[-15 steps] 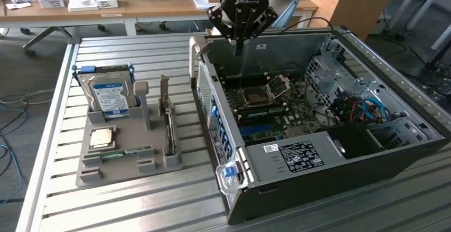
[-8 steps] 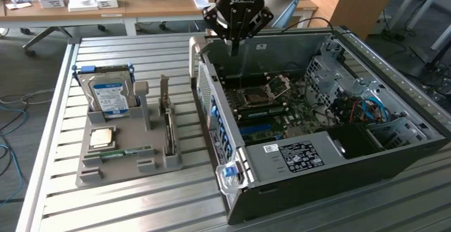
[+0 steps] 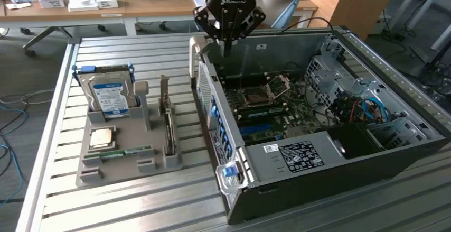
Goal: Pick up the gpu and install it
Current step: 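Reach for the gpu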
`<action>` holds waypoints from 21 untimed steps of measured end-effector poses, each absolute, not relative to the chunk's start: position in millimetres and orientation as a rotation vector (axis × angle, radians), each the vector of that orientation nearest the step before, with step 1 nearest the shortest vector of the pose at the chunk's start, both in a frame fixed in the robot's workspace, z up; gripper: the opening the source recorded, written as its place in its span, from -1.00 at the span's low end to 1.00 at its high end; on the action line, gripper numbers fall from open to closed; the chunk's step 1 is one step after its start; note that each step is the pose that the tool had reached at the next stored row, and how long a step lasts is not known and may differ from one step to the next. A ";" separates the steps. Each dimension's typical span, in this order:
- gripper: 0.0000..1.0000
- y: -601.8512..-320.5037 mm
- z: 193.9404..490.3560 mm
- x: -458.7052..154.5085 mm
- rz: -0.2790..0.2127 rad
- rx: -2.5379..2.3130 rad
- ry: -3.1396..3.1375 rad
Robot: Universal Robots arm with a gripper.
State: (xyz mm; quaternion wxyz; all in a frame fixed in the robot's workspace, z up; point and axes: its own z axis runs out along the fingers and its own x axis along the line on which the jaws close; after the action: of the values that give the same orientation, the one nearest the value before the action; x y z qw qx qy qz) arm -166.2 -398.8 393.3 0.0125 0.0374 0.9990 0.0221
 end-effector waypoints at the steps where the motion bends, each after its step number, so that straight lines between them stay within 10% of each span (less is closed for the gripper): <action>1: -0.79 -398.8 393.3 -168.6 0.069 0.117 3.114; 21: -0.79 -398.9 393.3 -228.6 0.069 0.116 3.114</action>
State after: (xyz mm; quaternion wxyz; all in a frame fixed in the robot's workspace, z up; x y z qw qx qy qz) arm -228.6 -398.9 393.3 0.0125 0.0374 0.9990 0.0221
